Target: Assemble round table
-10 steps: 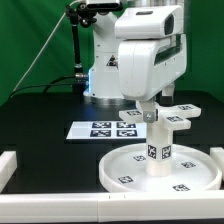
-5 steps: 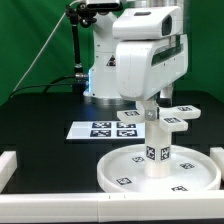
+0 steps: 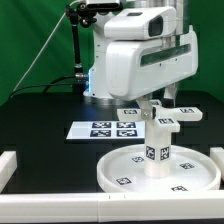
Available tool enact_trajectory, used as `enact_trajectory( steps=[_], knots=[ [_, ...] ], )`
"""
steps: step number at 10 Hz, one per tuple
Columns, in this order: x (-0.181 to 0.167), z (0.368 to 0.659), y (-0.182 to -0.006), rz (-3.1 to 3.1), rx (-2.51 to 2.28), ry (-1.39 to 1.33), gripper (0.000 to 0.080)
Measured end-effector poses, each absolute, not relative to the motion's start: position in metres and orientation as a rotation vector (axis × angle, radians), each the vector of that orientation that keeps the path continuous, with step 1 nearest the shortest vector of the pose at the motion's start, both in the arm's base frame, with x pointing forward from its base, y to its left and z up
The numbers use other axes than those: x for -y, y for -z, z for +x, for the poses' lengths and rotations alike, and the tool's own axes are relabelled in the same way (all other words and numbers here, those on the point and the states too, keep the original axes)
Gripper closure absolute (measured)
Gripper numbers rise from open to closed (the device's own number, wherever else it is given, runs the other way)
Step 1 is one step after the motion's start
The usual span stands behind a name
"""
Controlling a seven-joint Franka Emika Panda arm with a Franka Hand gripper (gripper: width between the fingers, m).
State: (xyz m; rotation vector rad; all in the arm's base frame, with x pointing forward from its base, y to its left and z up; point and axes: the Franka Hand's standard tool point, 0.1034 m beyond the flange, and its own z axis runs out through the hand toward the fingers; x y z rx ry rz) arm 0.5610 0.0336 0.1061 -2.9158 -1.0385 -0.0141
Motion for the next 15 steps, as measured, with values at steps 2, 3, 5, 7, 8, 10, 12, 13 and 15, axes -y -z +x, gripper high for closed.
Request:
enact_trajectory(
  steps=[2,3,5,7,8,10,12,13,15],
  knots=[
    [-0.0328,0.5582,-0.1055,-2.990,0.759,0.035,0.0364],
    [-0.0330,0.5568,-0.1053,-3.022,0.604,0.030,0.0364],
    [-0.0343,0.5575,-0.1051,-3.059,0.290,0.035,0.0364],
    [-0.0352,0.5578,-0.1052,-3.069,0.038,0.028,0.0363],
    [-0.0354,0.5580,-0.1051,-3.068,-0.084,0.024,0.0363],
    [-0.0355,0.5583,-0.1051,-3.057,-0.267,0.019,0.0363],
    [-0.0353,0.5597,-0.1056,-2.984,-0.596,0.028,0.0363],
    [-0.0360,0.5594,-0.1052,-2.950,-0.729,0.051,0.0363],
    [-0.0369,0.5590,-0.1048,-2.838,-1.043,0.070,0.0363]
  ],
)
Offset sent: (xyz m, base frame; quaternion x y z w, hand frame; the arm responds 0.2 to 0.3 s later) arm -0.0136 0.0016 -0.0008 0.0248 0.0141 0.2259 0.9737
